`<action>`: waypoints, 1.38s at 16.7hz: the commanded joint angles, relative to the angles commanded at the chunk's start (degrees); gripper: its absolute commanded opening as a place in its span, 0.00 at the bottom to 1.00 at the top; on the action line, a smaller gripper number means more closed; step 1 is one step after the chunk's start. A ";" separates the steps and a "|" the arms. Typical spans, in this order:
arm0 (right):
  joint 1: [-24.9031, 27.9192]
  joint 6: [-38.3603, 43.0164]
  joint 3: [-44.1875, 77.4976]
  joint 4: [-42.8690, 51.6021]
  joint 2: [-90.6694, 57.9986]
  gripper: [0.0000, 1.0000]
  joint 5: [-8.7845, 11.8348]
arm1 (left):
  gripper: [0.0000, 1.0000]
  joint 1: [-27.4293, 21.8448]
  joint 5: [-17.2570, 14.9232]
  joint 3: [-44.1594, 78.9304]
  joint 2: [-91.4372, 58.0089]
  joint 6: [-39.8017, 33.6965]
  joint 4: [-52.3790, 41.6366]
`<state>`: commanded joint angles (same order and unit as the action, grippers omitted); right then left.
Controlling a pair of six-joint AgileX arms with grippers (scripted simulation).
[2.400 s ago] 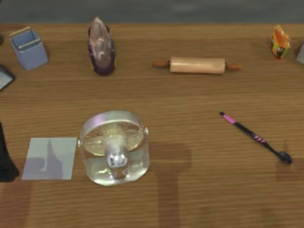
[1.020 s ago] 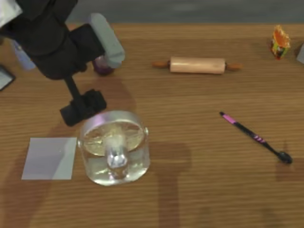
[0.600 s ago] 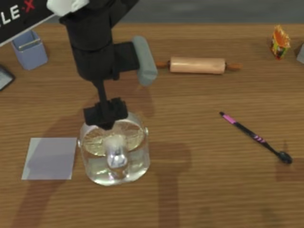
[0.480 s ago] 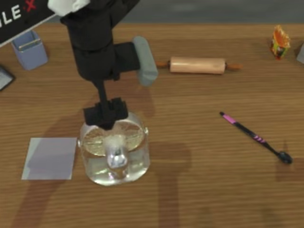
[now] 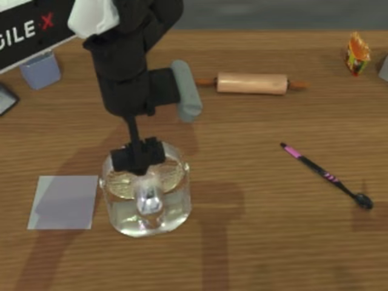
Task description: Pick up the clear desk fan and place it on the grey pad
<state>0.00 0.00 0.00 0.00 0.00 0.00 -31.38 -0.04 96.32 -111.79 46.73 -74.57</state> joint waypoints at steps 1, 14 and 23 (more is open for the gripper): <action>0.00 0.00 0.00 0.00 0.00 1.00 0.00 | 1.00 0.00 0.00 -1.66 -0.08 0.00 1.77; 0.00 0.00 0.00 0.00 0.00 1.00 0.00 | 0.55 0.00 0.00 -5.42 -0.30 0.02 5.71; 0.00 0.00 0.00 0.00 0.00 1.00 0.00 | 0.00 0.00 0.00 -5.42 -0.30 0.02 5.71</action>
<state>0.00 0.00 0.00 0.00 0.00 0.00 -31.38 -0.04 90.90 -112.08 46.75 -68.87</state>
